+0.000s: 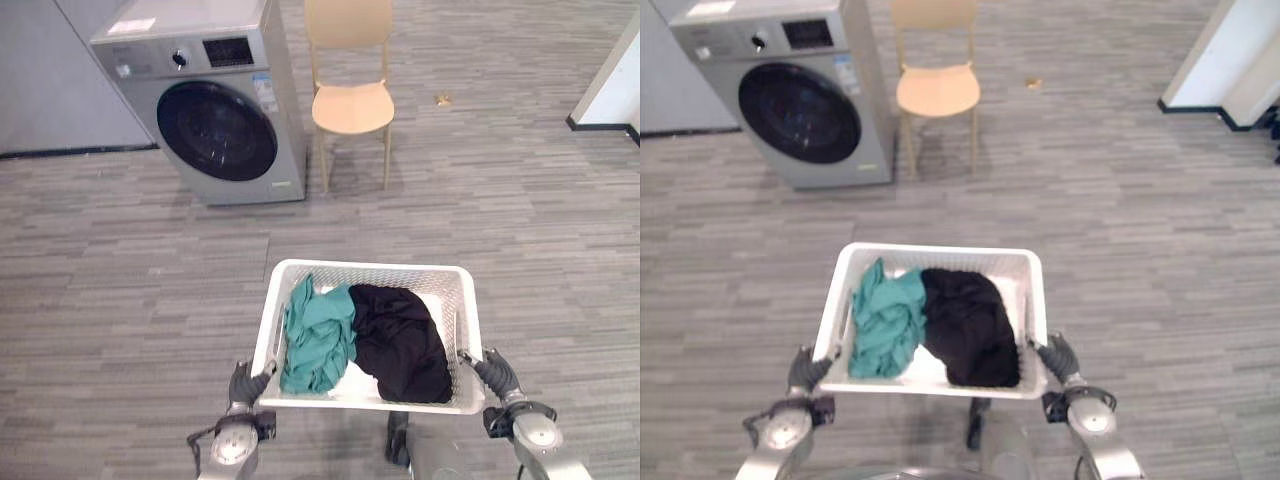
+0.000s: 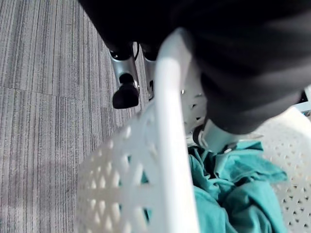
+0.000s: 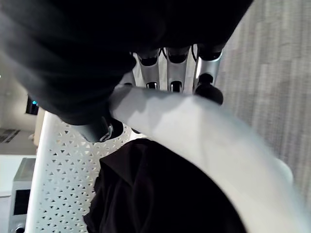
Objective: Grab the laundry basket,head to the washer,open it,put in the laundry and shut it.
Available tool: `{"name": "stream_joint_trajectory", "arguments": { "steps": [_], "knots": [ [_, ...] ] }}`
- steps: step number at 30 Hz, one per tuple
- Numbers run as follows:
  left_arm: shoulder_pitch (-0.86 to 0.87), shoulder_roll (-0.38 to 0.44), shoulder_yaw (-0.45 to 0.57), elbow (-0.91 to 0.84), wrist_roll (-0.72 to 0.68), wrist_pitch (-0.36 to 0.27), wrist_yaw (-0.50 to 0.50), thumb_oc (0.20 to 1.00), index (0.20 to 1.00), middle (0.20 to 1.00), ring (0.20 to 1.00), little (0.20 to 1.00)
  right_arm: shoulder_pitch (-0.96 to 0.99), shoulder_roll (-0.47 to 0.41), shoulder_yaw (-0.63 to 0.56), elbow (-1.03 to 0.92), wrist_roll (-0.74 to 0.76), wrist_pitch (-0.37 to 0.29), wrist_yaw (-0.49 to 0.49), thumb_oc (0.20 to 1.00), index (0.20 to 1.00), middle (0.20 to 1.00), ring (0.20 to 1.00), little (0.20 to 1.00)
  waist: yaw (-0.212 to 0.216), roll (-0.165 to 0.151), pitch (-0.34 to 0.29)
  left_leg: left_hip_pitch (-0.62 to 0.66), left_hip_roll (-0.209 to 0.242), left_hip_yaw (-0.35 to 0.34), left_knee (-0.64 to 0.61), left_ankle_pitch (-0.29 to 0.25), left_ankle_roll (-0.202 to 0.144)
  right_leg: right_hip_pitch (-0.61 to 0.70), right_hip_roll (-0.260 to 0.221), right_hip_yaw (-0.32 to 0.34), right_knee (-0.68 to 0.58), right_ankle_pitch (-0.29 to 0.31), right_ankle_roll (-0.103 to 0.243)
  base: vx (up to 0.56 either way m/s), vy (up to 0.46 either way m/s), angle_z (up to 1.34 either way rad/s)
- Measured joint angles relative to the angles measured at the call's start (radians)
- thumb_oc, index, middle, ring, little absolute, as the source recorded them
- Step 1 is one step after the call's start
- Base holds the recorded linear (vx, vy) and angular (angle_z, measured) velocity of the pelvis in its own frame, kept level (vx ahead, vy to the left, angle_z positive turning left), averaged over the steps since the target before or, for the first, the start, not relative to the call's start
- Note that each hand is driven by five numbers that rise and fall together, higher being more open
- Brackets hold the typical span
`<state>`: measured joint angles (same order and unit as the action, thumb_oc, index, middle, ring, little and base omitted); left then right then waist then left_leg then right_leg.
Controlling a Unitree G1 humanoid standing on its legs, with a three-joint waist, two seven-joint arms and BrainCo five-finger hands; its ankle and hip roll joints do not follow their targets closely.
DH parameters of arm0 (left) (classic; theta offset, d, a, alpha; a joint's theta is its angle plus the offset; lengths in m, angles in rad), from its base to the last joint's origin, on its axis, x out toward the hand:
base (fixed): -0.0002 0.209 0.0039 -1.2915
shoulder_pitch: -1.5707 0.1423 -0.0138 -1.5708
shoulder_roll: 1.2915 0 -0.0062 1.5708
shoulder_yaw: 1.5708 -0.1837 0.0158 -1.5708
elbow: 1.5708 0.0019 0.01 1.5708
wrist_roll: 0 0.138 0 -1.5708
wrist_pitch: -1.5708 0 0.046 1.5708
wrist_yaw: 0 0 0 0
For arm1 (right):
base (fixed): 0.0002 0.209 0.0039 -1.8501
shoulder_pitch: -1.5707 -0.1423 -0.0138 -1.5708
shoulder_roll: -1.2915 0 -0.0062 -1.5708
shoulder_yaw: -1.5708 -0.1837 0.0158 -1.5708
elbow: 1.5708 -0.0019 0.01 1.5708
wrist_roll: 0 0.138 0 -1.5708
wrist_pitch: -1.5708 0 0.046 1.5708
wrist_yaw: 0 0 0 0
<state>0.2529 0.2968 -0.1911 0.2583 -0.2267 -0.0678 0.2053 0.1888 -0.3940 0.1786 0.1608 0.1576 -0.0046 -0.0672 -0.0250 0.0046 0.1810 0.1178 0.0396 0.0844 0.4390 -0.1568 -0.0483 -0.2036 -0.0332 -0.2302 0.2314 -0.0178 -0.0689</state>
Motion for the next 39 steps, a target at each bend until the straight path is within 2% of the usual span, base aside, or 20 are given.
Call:
{"name": "stream_joint_trajectory", "arguments": {
  "steps": [1, 3, 7, 9, 10, 15, 16, 17, 18, 19, 21, 22, 26, 27, 30, 31, 34, 35, 37, 39],
  "knots": [
    [-0.002, 0.003, 0.014, -0.017, 0.000, -0.002, 0.001, 0.200, 0.200, 0.200, 0.200, 0.200, -0.002, 0.003, -0.006, -0.012, 0.000, -0.002, -0.001, 0.200, 0.200, 0.200, 0.200, 0.200, 0.017, -0.002, 0.002, -0.076, 0.054, 0.048, 0.170, 0.037, 0.025, 0.054, 0.028, 0.013, -0.048, -0.020, -0.032, 0.39, -0.181, -0.21],
    [-0.014, 0.015, 0.016, -0.019, -0.001, -0.004, -0.001, 0.200, 0.200, 0.200, 0.200, 0.200, 0.004, 0.016, -0.013, -0.028, 0.000, -0.002, -0.006, 0.200, 0.200, 0.200, 0.200, 0.200, 0.028, -0.020, 0.008, -0.100, 0.054, 0.059, 0.185, 0.004, 0.013, 0.123, 0.040, 0.041, -0.110, -0.003, -0.042, 0.34, -0.104, -0.33],
    [-0.044, 0.012, 0.019, -0.039, 0.000, -0.004, -0.006, 0.200, 0.200, 0.200, 0.200, 0.200, 0.003, 0.013, -0.029, -0.053, 0.001, -0.002, -0.018, 0.200, 0.200, 0.200, 0.200, 0.200, 0.028, -0.052, 0.036, -0.238, -0.004, 0.072, -0.117, -0.005, 0.013, 0.273, 0.018, 0.053, -0.278, 0.029, -0.017, 0.37, 0.006, -0.25],
    [-0.038, 0.002, 0.022, -0.037, 0.003, -0.002, -0.007, 0.200, 0.200, 0.200, 0.200, 0.200, 0.003, 0.002, -0.024, -0.049, 0.002, -0.002, -0.020, 0.200, 0.200, 0.200, 0.200, 0.200, 0.031, -0.018, 0.047, -0.339, -0.017, 0.062, -0.432, 0.139, 0.011, 0.350, 0.051, 0.053, -0.313, -0.010, 0.036, 0.66, 0.084, -0.36],
    [-0.027, 0.001, 0.024, -0.036, 0.003, 0.001, -0.007, 0.200, 0.200, 0.200, 0.200, 0.200, 0.004, 0.005, -0.015, -0.045, 0.002, -0.003, -0.020, 0.200, 0.200, 0.200, 0.200, 0.200, 0.041, -0.012, 0.052, -0.373, -0.013, 0.064, -0.457, 0.174, 0.009, 0.372, 0.057, 0.051, -0.314, -0.034, 0.042, 0.61, 0.093, -0.36],
    [-0.007, -0.007, 0.024, -0.018, 0.005, 0.010, -0.011, 0.200, 0.200, 0.200, 0.200, 0.200, 0.035, 0.004, -0.007, -0.032, 0.001, -0.001, -0.020, 0.200, 0.200, 0.200, 0.200, 0.200, 0.079, -0.012, 0.060, -0.475, -0.019, 0.093, -0.428, 0.224, 0.025, 0.507, 0.050, 0.043, -0.314, -0.162, 0.068, 0.54, 0.180, -0.23],
    [-0.011, 0.002, 0.026, -0.017, 0.005, 0.014, -0.012, 0.200, 0.200, 0.200, 0.200, 0.200, 0.037, 0.017, -0.007, -0.030, 0.001, 0.001, -0.021, 0.200, 0.200, 0.200, 0.200, 0.200, 0.086, -0.046, 0.061, -0.476, -0.032, 0.142, -0.376, 0.290, 0.058, 0.556, 0.010, 0.050, -0.312, -0.206, 0.097, 0.58, 0.257, -0.19],
    [-0.019, 0.004, 0.033, -0.017, 0.005, 0.020, -0.016, 0.200, 0.200, 0.200, 0.200, 0.200, 0.032, 0.022, -0.007, -0.030, 0.000, 0.004, -0.020, 0.200, 0.200, 0.200, 0.200, 0.200, 0.089, -0.070, 0.064, -0.467, -0.038, 0.188, -0.338, 0.296, 0.070, 0.568, -0.013, 0.064, -0.301, -0.210, 0.100, 0.60, 0.282, -0.14],
    [-0.025, 0.006, 0.036, -0.017, 0.005, 0.025, -0.017, 0.200, 0.200, 0.200, 0.200, 0.200, 0.026, 0.023, -0.006, -0.030, 0.000, 0.005, -0.020, 0.200, 0.200, 0.200, 0.200, 0.200, 0.093, -0.079, 0.068, -0.459, -0.045, 0.211, -0.299, 0.287, 0.098, 0.567, -0.034, 0.074, -0.255, -0.210, 0.104, 0.41, 0.190, -0.01],
    [-0.033, 0.024, 0.028, -0.024, 0.005, 0.025, -0.021, 0.200, 0.200, 0.200, 0.200, 0.200, 0.033, 0.037, -0.016, -0.033, 0.000, 0.005, -0.021, 0.200, 0.200, 0.200, 0.200, 0.200, 0.089, -0.089, 0.066, -0.424, -0.073, 0.210, -0.285, 0.268, 0.169, 0.561, -0.071, 0.080, -0.167, -0.205, 0.112, 0.53, 0.258, 0.05],
    [-0.075, 0.041, 0.028, -0.025, 0.005, 0.025, -0.022, 0.200, 0.200, 0.200, 0.200, 0.200, 0.030, 0.051, -0.014, -0.041, 0.000, 0.003, -0.023, 0.200, 0.200, 0.200, 0.200, 0.200, 0.095, -0.089, 0.064, -0.362, -0.099, 0.204, -0.285, 0.206, 0.175, 0.525, -0.098, 0.119, -0.046, -0.173, 0.140, 0.39, 0.229, 0.03],
    [-0.106, 0.078, 0.020, -0.020, 0.005, 0.026, -0.026, 0.200, 0.200, 0.200, 0.200, 0.200, 0.021, 0.066, -0.012, -0.045, 0.000, 0.004, -0.023, 0.200, 0.200, 0.200, 0.200, 0.200, 0.096, -0.093, 0.064, -0.285, -0.121, 0.187, -0.316, 0.181, 0.185, 0.427, -0.128, 0.134, 0.239, -0.129, 0.178, 0.48, 0.295, 0.16],
    [-0.145, 0.097, 0.037, -0.046, 0.003, 0.013, -0.026, 0.200, 0.200, 0.200, 0.200, 0.200, 0.001, 0.077, -0.029, -0.090, -0.003, 0.002, -0.024, 0.200, 0.200, 0.200, 0.200, 0.200, 0.077, -0.075, 0.067, -0.138, -0.141, 0.153, -0.443, 0.144, 0.191, 0.097, -0.133, 0.140, 0.612, -0.179, 0.149, 0.47, 0.218, 0.11],
    [-0.137, 0.097, 0.036, -0.046, 0.003, 0.009, -0.026, 0.200, 0.200, 0.200, 0.200, 0.200, 0.000, 0.077, -0.034, -0.088, -0.003, 0.003, -0.024, 0.200, 0.200, 0.200, 0.200, 0.200, 0.068, -0.062, 0.068, -0.097, -0.138, 0.145, -0.474, 0.149, 0.176, 0.039, -0.126, 0.113, 0.592, -0.206, 0.137, 0.46, 0.074, 0.18],
    [-0.092, 0.089, 0.036, -0.055, 0.003, -0.003, -0.026, 0.200, 0.200, 0.200, 0.200, 0.200, 0.009, 0.075, -0.023, -0.078, -0.004, 0.003, -0.023, 0.200, 0.200, 0.200, 0.200, 0.200, 0.029, -0.046, 0.068, 0.002, -0.136, 0.128, -0.518, 0.116, 0.161, -0.074, -0.117, 0.010, 0.285, -0.202, 0.121, 0.42, 0.003, 0.28],
    [-0.069, 0.072, 0.040, -0.047, 0.004, -0.002, -0.027, 0.200, 0.200, 0.200, 0.200, 0.200, 0.031, 0.065, -0.006, -0.070, -0.003, 0.003, -0.023, 0.200, 0.200, 0.200, 0.200, 0.200, 0.015, -0.047, 0.054, 0.031, -0.141, 0.117, -0.514, 0.070, 0.137, -0.153, -0.100, -0.004, 0.120, -0.150, 0.128, 0.61, -0.039, 0.21],
    [-0.032, 0.058, 0.040, -0.023, 0.004, 0.004, -0.028, 0.200, 0.200, 0.200, 0.200, 0.200, 0.052, 0.054, 0.007, -0.048, -0.003, 0.007, -0.020, 0.200, 0.200, 0.200, 0.200, 0.200, -0.003, -0.038, 0.057, 0.107, -0.138, 0.088, -0.510, 0.042, 0.126, -0.173, -0.054, -0.001, -0.117, -0.069, 0.146, 0.47, -0.055, 0.38],
    [-0.033, 0.048, 0.035, 0.000, 0.005, 0.008, -0.029, 0.200, 0.200, 0.200, 0.200, 0.200, 0.051, 0.057, 0.008, -0.017, -0.003, 0.008, -0.019, 0.200, 0.200, 0.200, 0.200, 0.200, -0.005, -0.039, 0.057, 0.157, -0.135, 0.083, -0.510, 0.033, 0.112, -0.168, -0.022, 0.003, -0.224, -0.031, 0.128, 0.49, -0.079, 0.53],
    [-0.022, 0.030, 0.033, 0.011, 0.008, 0.008, -0.029, 0.200, 0.200, 0.200, 0.200, 0.200, 0.053, 0.057, 0.009, 0.001, -0.003, 0.008, -0.017, 0.200, 0.200, 0.200, 0.200, 0.200, -0.007, -0.032, 0.056, 0.207, -0.124, 0.057, -0.507, 0.013, 0.079, -0.162, -0.006, 0.002, -0.243, -0.014, 0.127, 0.53, -0.121, 0.61],
    [-0.027, 0.005, 0.029, 0.023, 0.014, 0.015, -0.030, 0.200, 0.200, 0.200, 0.200, 0.200, 0.059, 0.042, -0.004, 0.011, -0.003, 0.008, -0.014, 0.200, 0.200, 0.200, 0.200, 0.200, -0.017, 0.001, 0.056, 0.270, -0.099, 0.016, -0.486, -0.014, 0.038, -0.112, 0.008, 0.015, -0.217, 0.089, 0.067, 0.51, -0.180, 0.68]
  ]
}}
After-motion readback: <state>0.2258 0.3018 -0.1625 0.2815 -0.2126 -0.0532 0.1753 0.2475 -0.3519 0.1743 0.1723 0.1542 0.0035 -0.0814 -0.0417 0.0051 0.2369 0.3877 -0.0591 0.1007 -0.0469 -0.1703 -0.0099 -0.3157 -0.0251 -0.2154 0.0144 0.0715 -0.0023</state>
